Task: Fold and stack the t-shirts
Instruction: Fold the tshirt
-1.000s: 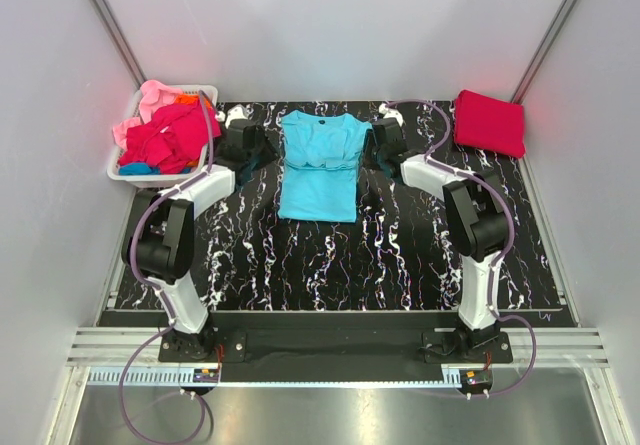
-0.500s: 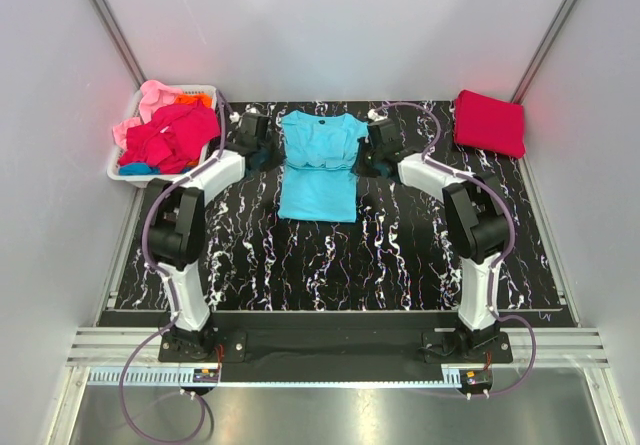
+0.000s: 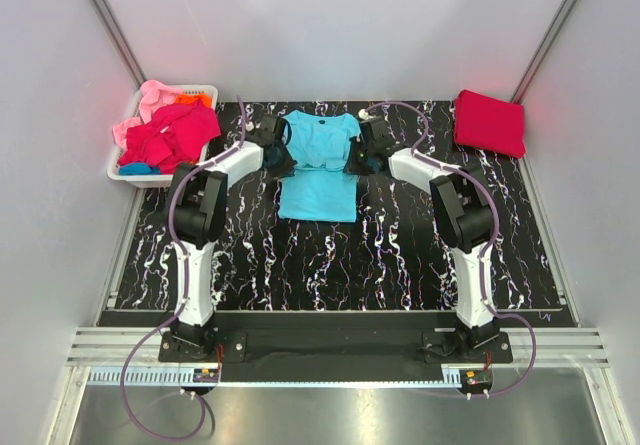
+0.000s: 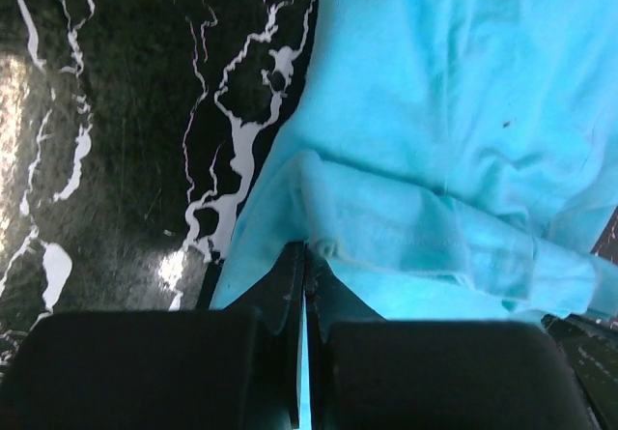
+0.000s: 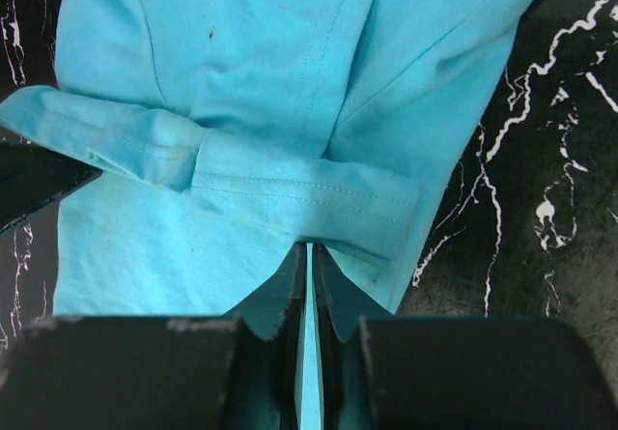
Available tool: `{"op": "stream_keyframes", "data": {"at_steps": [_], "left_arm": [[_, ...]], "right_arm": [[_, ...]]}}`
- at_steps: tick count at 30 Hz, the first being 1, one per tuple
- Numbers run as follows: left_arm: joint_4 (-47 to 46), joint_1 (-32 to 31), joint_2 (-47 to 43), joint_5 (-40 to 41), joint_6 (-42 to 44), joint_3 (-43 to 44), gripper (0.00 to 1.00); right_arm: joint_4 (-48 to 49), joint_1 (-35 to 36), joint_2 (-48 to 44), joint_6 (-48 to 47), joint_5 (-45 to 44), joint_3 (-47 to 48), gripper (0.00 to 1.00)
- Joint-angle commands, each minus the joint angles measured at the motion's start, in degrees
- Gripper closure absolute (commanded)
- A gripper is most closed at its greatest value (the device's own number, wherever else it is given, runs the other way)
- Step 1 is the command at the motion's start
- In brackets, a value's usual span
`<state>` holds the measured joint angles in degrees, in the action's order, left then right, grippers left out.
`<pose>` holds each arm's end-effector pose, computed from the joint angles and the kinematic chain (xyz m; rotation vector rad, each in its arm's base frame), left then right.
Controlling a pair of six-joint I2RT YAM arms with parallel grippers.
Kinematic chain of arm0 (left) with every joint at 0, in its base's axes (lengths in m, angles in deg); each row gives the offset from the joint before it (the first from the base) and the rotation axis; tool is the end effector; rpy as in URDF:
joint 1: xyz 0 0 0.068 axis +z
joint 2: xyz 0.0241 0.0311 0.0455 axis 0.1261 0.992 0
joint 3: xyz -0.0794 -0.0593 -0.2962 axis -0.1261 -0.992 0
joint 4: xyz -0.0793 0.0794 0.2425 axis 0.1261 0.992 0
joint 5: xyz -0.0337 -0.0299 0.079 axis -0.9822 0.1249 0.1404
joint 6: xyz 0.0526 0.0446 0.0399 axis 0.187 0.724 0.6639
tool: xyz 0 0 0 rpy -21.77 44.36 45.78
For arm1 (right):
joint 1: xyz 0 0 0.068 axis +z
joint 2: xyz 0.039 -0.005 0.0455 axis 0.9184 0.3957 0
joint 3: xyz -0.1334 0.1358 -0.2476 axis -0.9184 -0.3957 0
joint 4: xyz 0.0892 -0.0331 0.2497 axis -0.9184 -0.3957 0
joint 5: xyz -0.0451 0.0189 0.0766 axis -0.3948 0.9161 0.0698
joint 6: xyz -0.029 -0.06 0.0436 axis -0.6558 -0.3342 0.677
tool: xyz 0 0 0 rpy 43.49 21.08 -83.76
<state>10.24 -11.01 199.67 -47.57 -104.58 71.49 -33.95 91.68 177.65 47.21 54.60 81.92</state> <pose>0.4854 -0.1598 0.1693 -0.6327 2.5357 -0.4133 0.4783 0.2325 0.1798 -0.0988 2.3942 0.5600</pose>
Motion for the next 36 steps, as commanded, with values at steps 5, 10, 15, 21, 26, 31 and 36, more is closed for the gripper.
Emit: {"op": "stream_keyframes", "data": {"at_steps": [5,10,15,21,26,31,36], "left_arm": [[0.4,0.1,4.0,0.2,-0.7,7.8,1.00],[-4.8,0.1,5.3,-0.1,-0.2,9.0,1.00],[-13.5,0.0,4.4,0.0,0.4,8.1,1.00],[-37.7,-1.8,-3.7,5.1,7.0,-6.2,1.00],[-36.0,-2.0,-4.0,5.7,10.3,-4.3,1.00],[-38.3,-2.1,-11.1,8.9,10.7,-13.6,1.00],[-30.5,-2.3,-18.7,8.4,10.3,-19.3,0.85]], "right_arm": [[0.1,0.3,2.5,-1.2,2.6,4.7,0.89],[0.2,0.3,3.1,-2.6,2.2,5.7,0.90],[0.2,0.3,3.5,-4.9,-1.5,7.6,0.91],[0.3,0.2,4.7,-6.3,-8.8,11.5,0.91],[0.1,0.2,3.1,-6.4,-11.1,12.7,0.89],[-0.1,0.2,-2.8,-4.9,-15.1,7.3,0.68],[-1.7,0.3,-11.1,-3.1,-11.1,-2.2,0.46]]}}
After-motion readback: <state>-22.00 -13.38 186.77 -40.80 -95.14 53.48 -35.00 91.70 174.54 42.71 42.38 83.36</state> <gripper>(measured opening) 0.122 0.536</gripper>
